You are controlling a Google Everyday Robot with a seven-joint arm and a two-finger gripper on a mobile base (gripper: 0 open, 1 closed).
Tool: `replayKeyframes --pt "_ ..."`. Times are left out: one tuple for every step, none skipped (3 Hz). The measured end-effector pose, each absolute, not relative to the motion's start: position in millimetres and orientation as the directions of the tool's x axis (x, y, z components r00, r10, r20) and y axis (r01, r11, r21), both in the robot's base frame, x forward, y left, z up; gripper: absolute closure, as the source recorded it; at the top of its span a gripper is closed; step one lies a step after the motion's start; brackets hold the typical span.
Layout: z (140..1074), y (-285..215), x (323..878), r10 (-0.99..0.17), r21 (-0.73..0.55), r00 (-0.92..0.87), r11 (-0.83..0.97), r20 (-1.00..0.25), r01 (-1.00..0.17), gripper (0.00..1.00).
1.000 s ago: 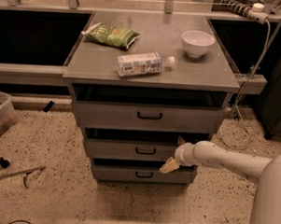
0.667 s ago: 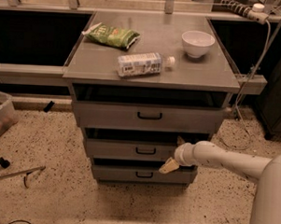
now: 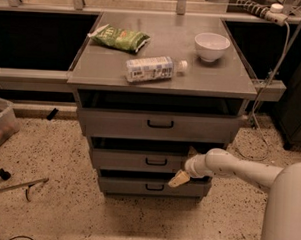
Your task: Open middle drawer
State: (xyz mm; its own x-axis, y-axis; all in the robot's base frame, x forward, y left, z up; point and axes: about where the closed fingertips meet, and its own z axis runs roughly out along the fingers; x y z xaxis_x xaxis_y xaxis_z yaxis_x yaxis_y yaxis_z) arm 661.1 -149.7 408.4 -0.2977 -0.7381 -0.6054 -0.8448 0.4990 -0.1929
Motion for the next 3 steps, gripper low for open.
replayKeyframes --pt "412 -150 661 -0.738 -0.193 -0.298 0.499 -0.605 -0.845 0.0" --pt "429 -149 631 -0.729 -0.144 -0.29 0.469 -0.62 -0.871 0.0" --pt "454 -139 581 -0.725 -0.054 -0.291 0.412 -0.625 -0.91 0.0"
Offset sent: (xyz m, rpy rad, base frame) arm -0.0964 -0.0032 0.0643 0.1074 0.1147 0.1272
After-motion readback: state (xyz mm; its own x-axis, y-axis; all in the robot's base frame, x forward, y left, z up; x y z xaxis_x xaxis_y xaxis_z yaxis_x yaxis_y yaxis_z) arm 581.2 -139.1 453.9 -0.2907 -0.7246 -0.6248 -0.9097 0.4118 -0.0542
